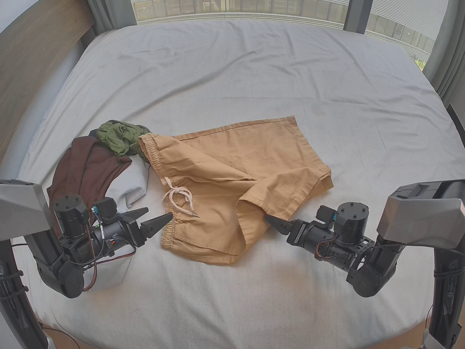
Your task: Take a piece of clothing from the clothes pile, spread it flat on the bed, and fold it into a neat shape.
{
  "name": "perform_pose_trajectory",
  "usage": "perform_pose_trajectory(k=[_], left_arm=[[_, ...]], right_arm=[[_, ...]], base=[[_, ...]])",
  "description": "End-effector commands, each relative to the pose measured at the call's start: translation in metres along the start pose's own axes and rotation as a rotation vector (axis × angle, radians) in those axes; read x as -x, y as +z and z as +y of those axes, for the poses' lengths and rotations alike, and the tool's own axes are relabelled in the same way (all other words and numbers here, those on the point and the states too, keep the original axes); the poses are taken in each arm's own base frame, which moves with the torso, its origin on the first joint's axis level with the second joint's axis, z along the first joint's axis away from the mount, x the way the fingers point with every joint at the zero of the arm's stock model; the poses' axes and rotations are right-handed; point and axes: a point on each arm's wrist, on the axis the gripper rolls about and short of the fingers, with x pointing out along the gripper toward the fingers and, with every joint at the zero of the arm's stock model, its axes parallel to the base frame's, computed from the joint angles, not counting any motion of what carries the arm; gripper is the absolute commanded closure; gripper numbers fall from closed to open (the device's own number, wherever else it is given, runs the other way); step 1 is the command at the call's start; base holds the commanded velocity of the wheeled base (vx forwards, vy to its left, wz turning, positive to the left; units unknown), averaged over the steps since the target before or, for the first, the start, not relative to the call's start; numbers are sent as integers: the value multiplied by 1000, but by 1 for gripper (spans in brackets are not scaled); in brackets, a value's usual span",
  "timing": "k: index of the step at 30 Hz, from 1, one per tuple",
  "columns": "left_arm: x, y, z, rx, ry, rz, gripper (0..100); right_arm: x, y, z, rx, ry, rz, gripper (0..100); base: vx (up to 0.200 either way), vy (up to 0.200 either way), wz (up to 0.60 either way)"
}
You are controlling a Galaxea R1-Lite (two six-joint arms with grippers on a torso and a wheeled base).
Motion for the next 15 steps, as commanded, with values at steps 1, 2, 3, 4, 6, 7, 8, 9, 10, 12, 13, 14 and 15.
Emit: perform_pose_trajectory(k=[1, 2, 3, 4, 6, 7, 8, 9, 10, 12, 13, 14, 15], left_arm=[[-1, -1, 0, 1, -1, 4, 0], [-1, -2, 0, 1, -1, 5, 0], [-1, -2, 0, 1, -1, 5, 0], [-1, -2, 0, 1, -1, 5, 0], [-1, -2, 0, 1, -1, 5, 0], [-1, -2, 0, 2, -1, 7, 0], [-1, -2, 0, 1, -1, 5, 0], [-1, -2, 0, 1, -1, 5, 0], [-1, -2, 0, 1, -1, 5, 0], [0, -1, 1, 2, 2, 4, 0], [0, -1, 1, 2, 2, 4, 0], [0, -1, 1, 2, 2, 4, 0], [0, -1, 1, 3, 2, 4, 0]], right_arm=[[-6, -2, -2, -20, 3, -4, 0], [-6, -2, -2, -20, 3, -4, 0], [-6, -2, -2, -20, 4, -5, 0], [-6, -2, -2, -20, 4, -5, 0], [-6, -2, -2, -21, 5, -8, 100], [-6, -2, -2, -22, 7, -10, 100], [-6, -2, -2, -24, 7, -10, 100], [-5, -2, -1, -24, 7, -10, 100], [-5, -2, -1, -23, 9, -9, 100], [-5, -2, -1, -23, 8, -8, 100], [-5, -2, -1, -23, 8, -8, 100], [-4, -3, -1, -24, 6, -6, 100], [-4, -4, -1, -24, 6, -4, 100]], base=[[0, 0, 0], [0, 0, 0], [0, 0, 0], [0, 0, 0], [0, 0, 0], [0, 0, 0], [0, 0, 0], [0, 0, 0], [0, 0, 0], [0, 0, 0], [0, 0, 0], [0, 0, 0], [0, 0, 0]])
